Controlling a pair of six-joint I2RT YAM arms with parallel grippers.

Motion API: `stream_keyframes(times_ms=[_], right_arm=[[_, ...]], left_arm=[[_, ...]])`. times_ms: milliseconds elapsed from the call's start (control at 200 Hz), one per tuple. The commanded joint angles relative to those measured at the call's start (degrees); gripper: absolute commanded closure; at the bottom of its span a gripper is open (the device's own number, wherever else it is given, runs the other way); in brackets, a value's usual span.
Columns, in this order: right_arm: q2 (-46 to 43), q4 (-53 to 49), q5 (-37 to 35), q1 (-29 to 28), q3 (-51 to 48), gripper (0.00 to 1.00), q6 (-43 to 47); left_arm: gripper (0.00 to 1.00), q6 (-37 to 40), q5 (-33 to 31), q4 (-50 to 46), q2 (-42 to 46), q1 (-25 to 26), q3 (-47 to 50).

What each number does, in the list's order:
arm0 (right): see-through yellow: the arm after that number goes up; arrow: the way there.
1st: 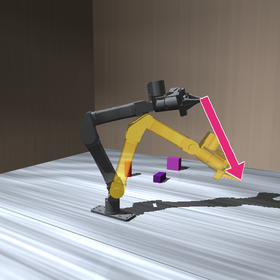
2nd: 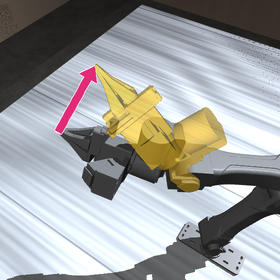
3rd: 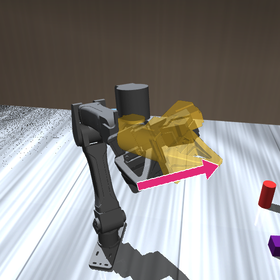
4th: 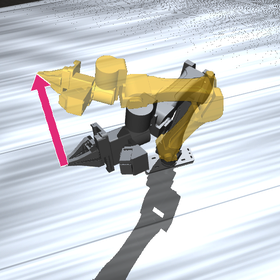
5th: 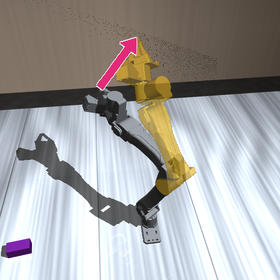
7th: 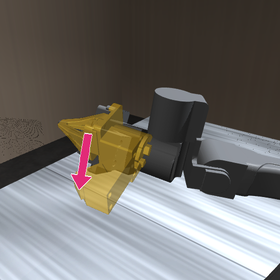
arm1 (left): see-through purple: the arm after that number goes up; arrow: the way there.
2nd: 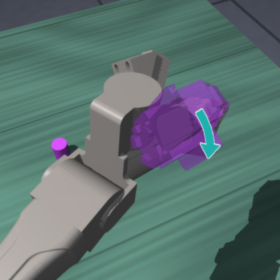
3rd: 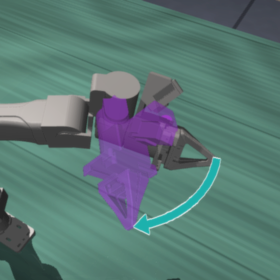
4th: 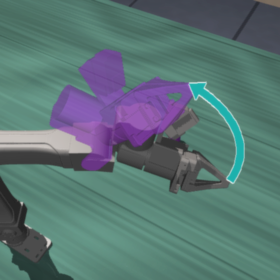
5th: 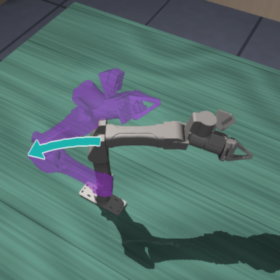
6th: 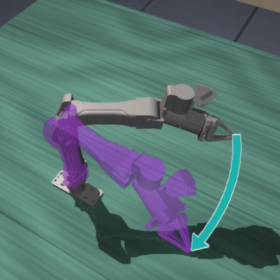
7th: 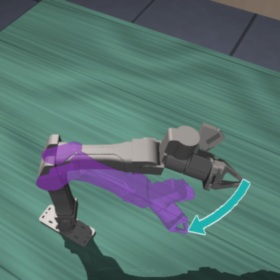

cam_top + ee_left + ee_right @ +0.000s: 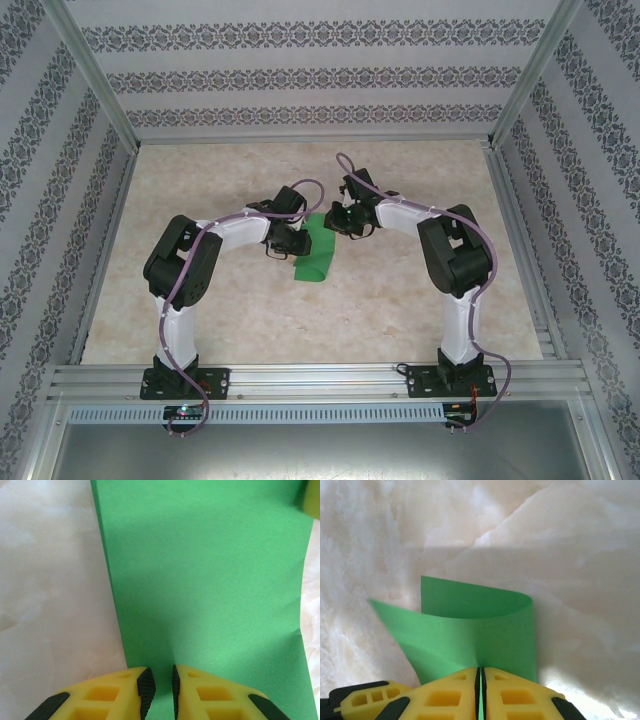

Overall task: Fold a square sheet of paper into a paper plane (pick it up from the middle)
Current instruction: Fold the square sheet of paper in half at the center of the table.

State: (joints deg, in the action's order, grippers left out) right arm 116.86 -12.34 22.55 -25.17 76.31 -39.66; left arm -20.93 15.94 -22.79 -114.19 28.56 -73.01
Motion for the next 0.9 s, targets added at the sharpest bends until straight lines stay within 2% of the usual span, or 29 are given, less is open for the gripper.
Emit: stream_keyframes(times_ms=[0, 250, 430, 894], right_arm=[[2.73, -0.89, 0.16, -0.54, 1.78, 0.88, 0.85], [5.04, -3.93, -3.12, 0.51, 3.57, 0.88, 3.23], [4.87, -6.32, -9.21, 1.58, 3.58, 0.88, 5.94], [3.94, -1.61, -8.73, 6.56, 1.43, 0.88, 7.40]], left_arm=[[0.74, 1.46, -9.84, -9.38, -7.45, -0.43, 4.36], [0.74, 1.73, -10.03, -9.62, -7.28, -0.43, 4.87], [0.74, 1.90, -10.41, -9.93, -7.27, -0.35, 5.01], [0.74, 2.56, -9.98, -10.44, -7.34, -0.39, 5.43]])
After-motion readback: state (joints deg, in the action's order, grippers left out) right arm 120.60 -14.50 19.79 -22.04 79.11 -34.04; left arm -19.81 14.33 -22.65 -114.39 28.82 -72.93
